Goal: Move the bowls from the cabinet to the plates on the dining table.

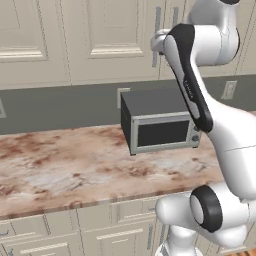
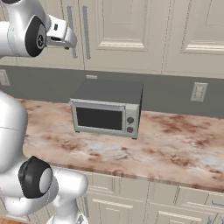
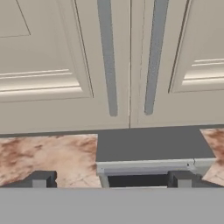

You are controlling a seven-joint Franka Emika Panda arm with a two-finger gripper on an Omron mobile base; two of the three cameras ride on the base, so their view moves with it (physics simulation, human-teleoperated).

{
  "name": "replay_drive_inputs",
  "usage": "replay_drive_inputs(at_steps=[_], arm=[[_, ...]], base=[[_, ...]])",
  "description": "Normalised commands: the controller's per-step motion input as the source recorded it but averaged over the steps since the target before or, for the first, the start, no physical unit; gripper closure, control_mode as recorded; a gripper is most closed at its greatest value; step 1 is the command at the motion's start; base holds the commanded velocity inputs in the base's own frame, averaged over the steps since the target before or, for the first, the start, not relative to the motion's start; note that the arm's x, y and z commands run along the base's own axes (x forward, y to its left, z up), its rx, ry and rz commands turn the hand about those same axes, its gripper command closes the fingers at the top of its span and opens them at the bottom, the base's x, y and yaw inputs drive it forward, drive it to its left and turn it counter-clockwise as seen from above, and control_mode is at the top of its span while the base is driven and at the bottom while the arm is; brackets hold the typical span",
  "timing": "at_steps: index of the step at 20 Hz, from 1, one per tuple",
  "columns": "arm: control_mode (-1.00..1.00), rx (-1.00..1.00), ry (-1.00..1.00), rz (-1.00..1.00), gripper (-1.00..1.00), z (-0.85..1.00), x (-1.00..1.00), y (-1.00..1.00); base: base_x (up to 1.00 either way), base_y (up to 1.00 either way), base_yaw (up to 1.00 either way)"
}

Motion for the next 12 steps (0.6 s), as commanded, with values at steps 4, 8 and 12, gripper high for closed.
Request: replay_drive_inputs(at_steps=[4,8,12], arm=[[-1.00,0.00,0.00,0.00,-1.00,0.00,0.34,0.07],[-1.00,0.00,-0.02,0.00,-1.00,0.00,0.16,0.26],[-1.00,0.00,-0.03,0.00,-1.00,0.00,0.24,0.14]], base=[[0.00,0.00,0.00],[0.00,0.00,0.00],[0.00,0.00,0.00]])
